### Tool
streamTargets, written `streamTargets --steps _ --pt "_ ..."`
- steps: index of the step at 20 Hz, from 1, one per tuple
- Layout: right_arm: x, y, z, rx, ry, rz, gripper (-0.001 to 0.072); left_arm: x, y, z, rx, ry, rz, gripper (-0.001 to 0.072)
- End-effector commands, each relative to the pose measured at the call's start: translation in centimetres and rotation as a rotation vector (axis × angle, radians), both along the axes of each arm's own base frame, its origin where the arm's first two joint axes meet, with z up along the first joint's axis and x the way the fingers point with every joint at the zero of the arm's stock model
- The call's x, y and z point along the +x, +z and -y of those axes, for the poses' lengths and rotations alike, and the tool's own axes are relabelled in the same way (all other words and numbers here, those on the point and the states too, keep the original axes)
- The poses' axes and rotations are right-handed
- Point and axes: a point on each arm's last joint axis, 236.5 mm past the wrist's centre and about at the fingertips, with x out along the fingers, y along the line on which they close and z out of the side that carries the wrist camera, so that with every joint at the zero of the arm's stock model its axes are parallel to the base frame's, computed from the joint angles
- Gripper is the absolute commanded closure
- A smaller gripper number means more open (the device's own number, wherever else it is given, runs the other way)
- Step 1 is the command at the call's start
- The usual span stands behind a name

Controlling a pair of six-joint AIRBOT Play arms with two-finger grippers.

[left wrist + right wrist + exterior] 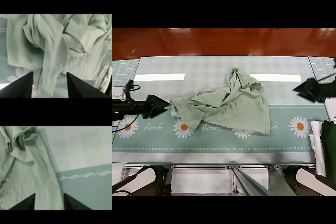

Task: Fold the shirts.

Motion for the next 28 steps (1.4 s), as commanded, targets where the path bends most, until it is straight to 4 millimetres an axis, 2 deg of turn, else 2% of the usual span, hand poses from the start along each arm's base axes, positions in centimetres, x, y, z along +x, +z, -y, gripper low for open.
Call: streamTargets --steps 1,5,7,9,12,15,19,21,24,28 --pt "-4.0 -4.2 -2.8 0.091 -0.005 -0.050 0.0308 0.3 -2.4 2.8 -0.088 0.003 -0.048 0.0199" --pt "-4.9 -5.0 -3.2 0.096 0.007 -0.075 0.0308 2.8 -4.2 3.0 -0.057 0.019 -0.047 0.0199" --pt "-5.2 -5.2 -3.2 0.092 0.015 -0.086 0.0308 4.4 -4.3 3.2 -0.028 0.017 -0.019 0.0209" --pt "-6.2 -6.1 -3.3 0.089 0.020 -0.123 0.0308 5.4 -3.7 4.0 -0.017 -0.036 0.024 0.0678" --pt "-8.5 -8.2 -4.5 0.126 0.018 -0.194 0.0308 5.9 -2.1 4.9 -0.023 -0.109 0.076 0.0684" --pt "-11.0 -9.0 -6.4 0.193 0.056 -0.261 0.0308 5.6 -1.5 5.2 -0.035 -0.146 0.090 0.0684" --pt "-12.1 -10.1 -6.3 0.187 0.038 -0.318 0.0308 5.8 -1.6 5.1 -0.030 -0.139 0.092 0.0684" --pt "-12.2 -10.7 -6.8 0.199 0.051 -0.341 0.0308 5.8 -1.6 5.1 -0.029 -0.139 0.092 0.0684" --pt "-11.9 -12.6 -9.2 0.186 0.103 -0.373 0.0308 5.8 -1.6 5.1 -0.030 -0.139 0.091 0.0684" --pt "-8.3 -12.7 -12.9 0.245 0.120 -0.318 0.0308 5.8 -1.6 5.1 -0.031 -0.137 0.090 0.0684"
